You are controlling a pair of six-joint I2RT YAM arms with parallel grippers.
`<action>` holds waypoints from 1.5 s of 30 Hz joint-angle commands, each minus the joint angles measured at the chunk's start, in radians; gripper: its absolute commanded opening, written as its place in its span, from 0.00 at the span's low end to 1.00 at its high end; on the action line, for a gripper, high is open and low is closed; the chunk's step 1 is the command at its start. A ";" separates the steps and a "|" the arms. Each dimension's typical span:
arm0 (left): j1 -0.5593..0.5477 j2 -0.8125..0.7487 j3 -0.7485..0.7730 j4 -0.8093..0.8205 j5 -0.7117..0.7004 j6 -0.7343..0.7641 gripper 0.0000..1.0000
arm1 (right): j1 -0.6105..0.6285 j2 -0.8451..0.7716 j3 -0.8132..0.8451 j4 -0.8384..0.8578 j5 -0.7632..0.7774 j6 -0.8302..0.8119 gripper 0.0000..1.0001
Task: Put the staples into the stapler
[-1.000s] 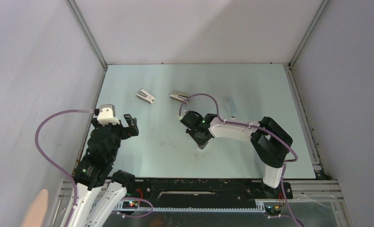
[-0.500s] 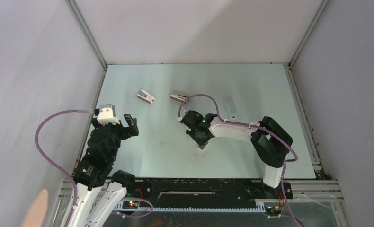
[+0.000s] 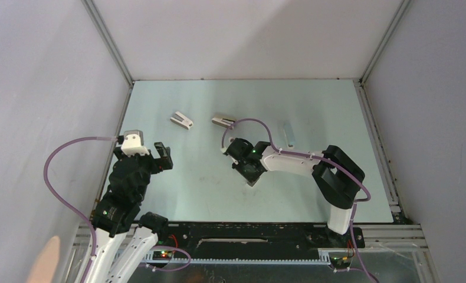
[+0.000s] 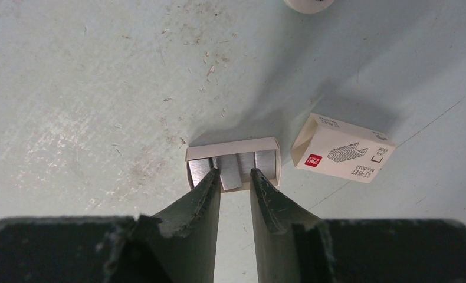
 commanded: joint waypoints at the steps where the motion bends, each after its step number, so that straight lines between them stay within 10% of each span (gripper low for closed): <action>1: 0.008 0.002 -0.009 0.029 0.003 0.009 0.98 | -0.001 0.008 -0.003 0.016 -0.007 -0.031 0.28; 45: 0.008 0.002 -0.007 0.032 0.006 0.009 0.98 | -0.027 -0.146 -0.004 0.060 -0.058 -0.016 0.13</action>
